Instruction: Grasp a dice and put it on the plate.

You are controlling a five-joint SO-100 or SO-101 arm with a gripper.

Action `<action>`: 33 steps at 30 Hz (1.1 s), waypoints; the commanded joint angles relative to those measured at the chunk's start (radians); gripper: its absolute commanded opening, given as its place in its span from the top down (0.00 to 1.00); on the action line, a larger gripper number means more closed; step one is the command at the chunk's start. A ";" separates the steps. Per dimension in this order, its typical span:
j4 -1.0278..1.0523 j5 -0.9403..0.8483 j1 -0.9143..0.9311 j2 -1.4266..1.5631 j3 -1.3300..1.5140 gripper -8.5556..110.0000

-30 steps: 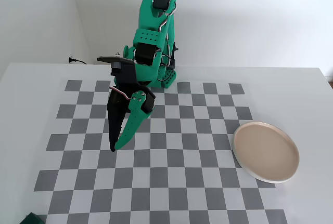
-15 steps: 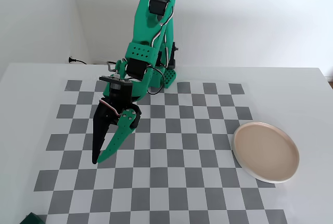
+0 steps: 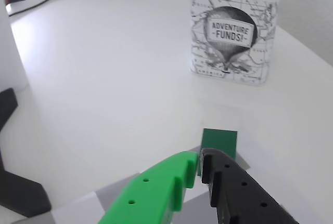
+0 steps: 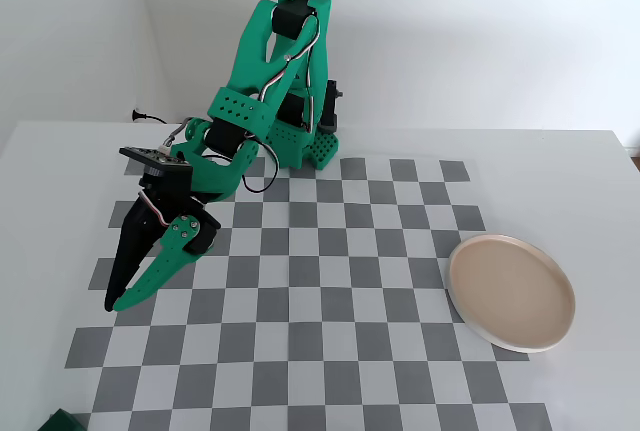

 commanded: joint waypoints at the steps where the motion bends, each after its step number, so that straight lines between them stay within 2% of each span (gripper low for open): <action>1: -0.026 0.000 0.021 -0.014 -0.095 0.72; 6: -0.017 0.015 0.034 -0.060 -0.123 0.75; 13: 0.003 0.026 0.051 -0.155 -0.209 0.70; 33: 0.098 0.029 0.098 -0.448 -0.535 0.70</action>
